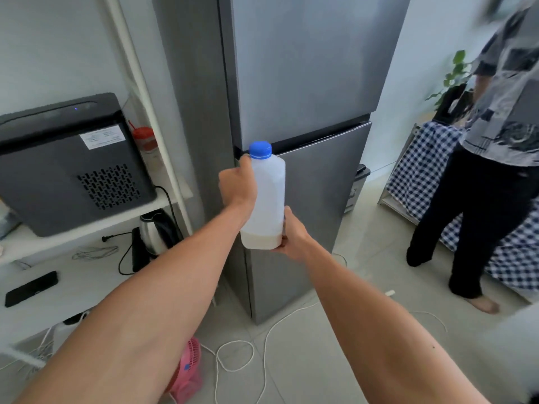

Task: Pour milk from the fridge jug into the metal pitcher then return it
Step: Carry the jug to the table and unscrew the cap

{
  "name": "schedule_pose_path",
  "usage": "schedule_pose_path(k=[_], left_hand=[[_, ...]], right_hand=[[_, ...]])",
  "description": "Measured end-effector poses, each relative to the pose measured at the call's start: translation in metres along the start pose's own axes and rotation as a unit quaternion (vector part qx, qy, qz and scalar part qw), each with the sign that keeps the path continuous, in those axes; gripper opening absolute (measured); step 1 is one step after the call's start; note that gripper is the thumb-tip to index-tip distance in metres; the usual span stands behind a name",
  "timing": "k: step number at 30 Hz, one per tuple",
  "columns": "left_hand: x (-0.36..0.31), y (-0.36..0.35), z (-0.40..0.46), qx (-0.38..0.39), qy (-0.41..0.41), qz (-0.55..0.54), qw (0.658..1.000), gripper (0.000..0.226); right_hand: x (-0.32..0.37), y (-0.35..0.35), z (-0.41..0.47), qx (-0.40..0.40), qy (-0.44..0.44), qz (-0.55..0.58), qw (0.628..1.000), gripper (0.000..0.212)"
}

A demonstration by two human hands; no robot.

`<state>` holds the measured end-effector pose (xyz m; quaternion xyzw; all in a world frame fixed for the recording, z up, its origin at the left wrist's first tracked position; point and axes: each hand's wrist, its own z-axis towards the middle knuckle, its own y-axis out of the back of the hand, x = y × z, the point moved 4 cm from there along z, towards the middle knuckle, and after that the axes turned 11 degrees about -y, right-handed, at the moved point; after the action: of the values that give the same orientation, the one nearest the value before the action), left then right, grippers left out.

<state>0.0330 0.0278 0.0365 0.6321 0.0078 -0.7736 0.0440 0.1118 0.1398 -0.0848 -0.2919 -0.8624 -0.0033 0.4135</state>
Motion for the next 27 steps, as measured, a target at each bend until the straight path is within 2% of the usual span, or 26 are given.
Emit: schedule_pose_path(k=[6,9,15,20,27], left_hand=[[-0.003,-0.05,-0.039,0.114,-0.016,-0.04,0.993,0.042],[-0.005,-0.08,-0.069,0.188,-0.027,-0.058,0.98,0.043],[-0.023,-0.14,-0.159,0.336,-0.048,-0.101,0.935,0.048],[-0.048,-0.174,-0.258,0.416,-0.048,-0.126,0.899,0.048],[-0.093,-0.182,-0.421,0.521,-0.05,-0.163,0.837,0.05]], right_hand=[[-0.015,0.065,-0.015,-0.105,0.024,0.08,0.991,0.055],[-0.026,0.102,-0.044,-0.151,0.038,0.095,0.983,0.052],[-0.062,0.186,-0.112,-0.232,0.074,0.172,0.954,0.05],[-0.108,0.256,-0.184,-0.304,0.092,0.24,0.917,0.059],[-0.19,0.327,-0.312,-0.379,0.139,0.315,0.859,0.059]])
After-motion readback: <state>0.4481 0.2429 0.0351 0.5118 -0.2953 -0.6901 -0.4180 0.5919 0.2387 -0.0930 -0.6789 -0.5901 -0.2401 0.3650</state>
